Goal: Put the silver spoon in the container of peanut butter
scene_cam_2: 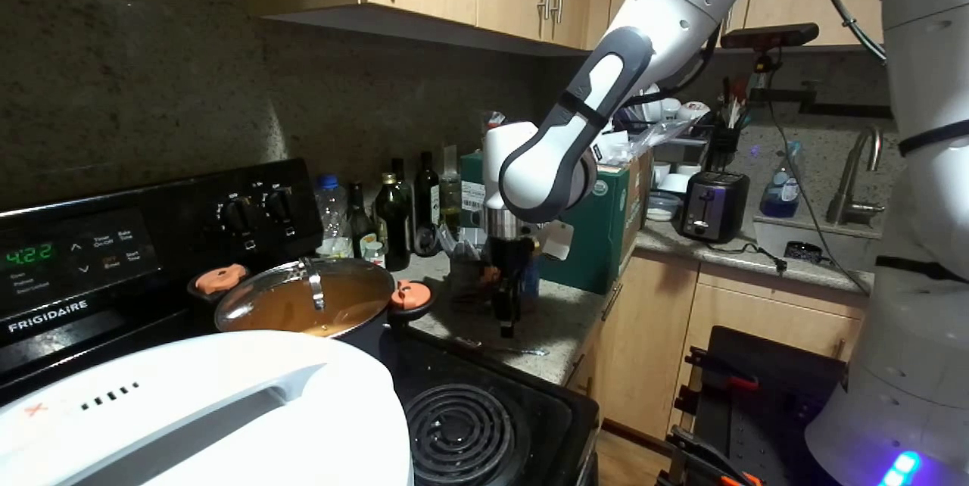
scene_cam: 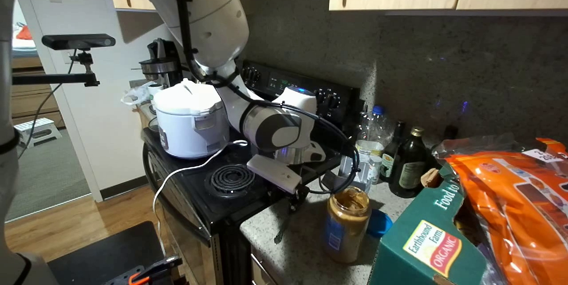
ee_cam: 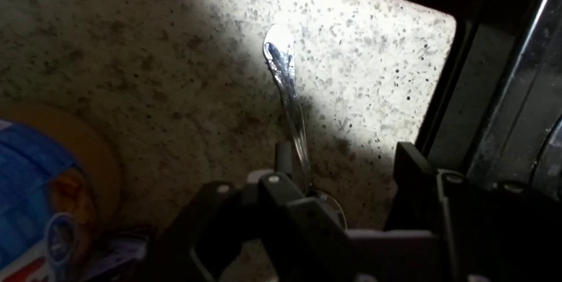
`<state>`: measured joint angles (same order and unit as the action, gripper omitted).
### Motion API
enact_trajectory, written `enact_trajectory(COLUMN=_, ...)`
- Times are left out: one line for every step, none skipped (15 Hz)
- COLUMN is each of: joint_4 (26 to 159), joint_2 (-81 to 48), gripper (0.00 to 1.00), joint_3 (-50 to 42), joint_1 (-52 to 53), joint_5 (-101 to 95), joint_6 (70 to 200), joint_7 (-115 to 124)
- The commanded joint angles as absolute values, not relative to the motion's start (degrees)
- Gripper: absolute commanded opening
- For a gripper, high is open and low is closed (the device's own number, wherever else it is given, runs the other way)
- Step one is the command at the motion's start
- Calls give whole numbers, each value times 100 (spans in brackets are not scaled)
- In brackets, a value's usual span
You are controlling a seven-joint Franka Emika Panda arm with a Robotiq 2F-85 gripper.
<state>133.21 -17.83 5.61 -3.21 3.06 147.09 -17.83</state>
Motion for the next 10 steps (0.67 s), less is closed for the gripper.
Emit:
enact_trajectory(joint_4=13421, joint_2=-1752, gripper=84, joint_3=584, joint_1=-325, joint_5=419, joint_6=14796, joint_7=-1798)
enact_trajectory(joint_4=13416, joint_2=-1775, gripper=87, joint_3=568, joint_1=-311, joint_5=395, joint_6=14813, joint_7=-1750)
enact_trajectory(joint_4=13414, joint_2=-1802, gripper=86, joint_3=563, joint_1=-307, joint_5=388, joint_6=14831, joint_7=-1732)
enact_trajectory(joint_4=13417, joint_2=-1835, gripper=83, joint_3=550, joint_1=-302, joint_5=380, joint_6=14868, joint_7=-1697)
enact_trajectory(joint_4=13419, joint_2=-1866, gripper=84, joint_3=538, joint_1=-301, joint_5=372, joint_6=14897, joint_7=-1670)
enact_trajectory(joint_4=13423, joint_2=-1911, gripper=83, joint_3=528, joint_1=-304, joint_5=367, joint_6=14947, joint_7=-1655)
enact_trajectory(joint_4=13413, joint_2=-1961, gripper=85, joint_3=536, joint_1=-320, joint_5=392, joint_6=14981, joint_7=-1672)
enact_trajectory(joint_4=13410, joint_2=-2013, gripper=84, joint_3=540, joint_1=-333, joint_5=404, joint_6=15035, joint_7=-1680)
enact_trajectory(joint_4=13405, joint_2=-2058, gripper=86, joint_3=540, joint_1=-339, joint_5=400, joint_6=15080, joint_7=-1678)
enact_trajectory(joint_4=13401, joint_2=-2108, gripper=85, joint_3=544, joint_1=-348, joint_5=401, joint_6=15135, joint_7=-1678)
